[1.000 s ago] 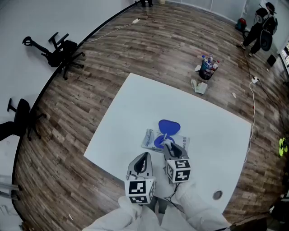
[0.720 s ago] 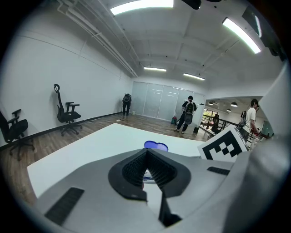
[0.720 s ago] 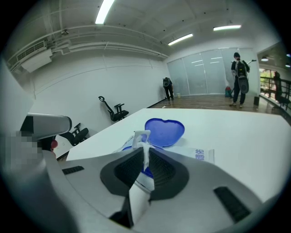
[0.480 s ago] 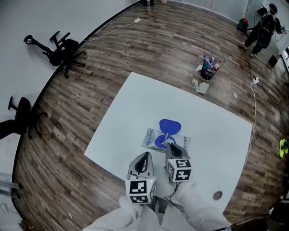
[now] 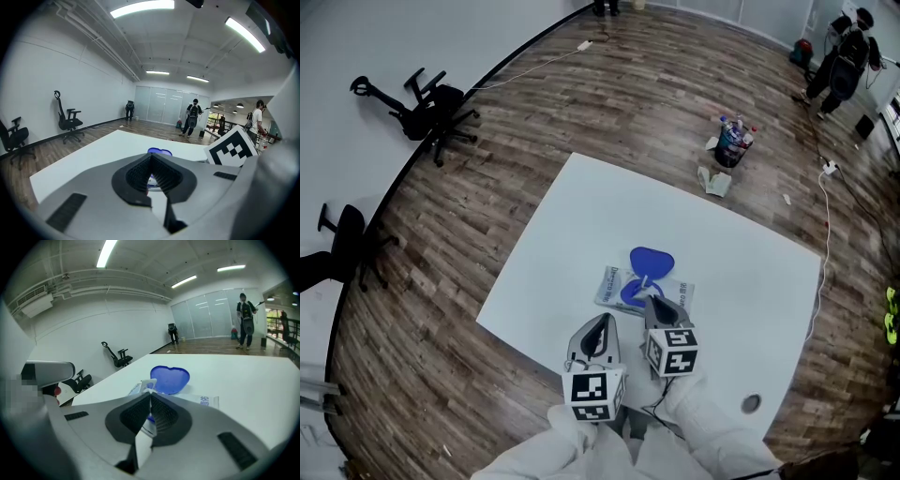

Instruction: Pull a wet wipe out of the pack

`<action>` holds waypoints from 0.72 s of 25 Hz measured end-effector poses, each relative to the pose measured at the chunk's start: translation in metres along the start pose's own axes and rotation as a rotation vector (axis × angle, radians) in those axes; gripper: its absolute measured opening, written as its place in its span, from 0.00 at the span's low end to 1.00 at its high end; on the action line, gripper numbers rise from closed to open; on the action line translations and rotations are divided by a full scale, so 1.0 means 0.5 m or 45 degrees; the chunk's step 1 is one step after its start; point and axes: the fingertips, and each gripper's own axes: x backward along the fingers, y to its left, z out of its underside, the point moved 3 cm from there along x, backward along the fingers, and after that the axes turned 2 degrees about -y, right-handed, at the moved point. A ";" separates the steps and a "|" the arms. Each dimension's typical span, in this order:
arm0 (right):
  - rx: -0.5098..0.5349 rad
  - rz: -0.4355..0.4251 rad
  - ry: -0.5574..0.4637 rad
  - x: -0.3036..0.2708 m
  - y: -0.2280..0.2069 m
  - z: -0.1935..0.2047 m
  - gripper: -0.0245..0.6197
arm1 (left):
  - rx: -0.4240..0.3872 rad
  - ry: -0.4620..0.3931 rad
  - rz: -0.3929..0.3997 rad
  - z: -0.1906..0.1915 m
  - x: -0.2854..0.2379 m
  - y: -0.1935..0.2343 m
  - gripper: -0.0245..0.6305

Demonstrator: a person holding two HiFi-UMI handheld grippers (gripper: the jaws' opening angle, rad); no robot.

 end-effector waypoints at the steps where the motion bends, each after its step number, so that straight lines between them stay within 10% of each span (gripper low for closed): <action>1: 0.008 -0.001 -0.004 0.003 0.001 -0.004 0.06 | 0.001 -0.005 0.001 -0.002 0.000 -0.001 0.04; 18: 0.089 0.027 -0.093 0.047 0.008 -0.074 0.06 | 0.034 -0.074 0.020 -0.031 0.027 -0.023 0.04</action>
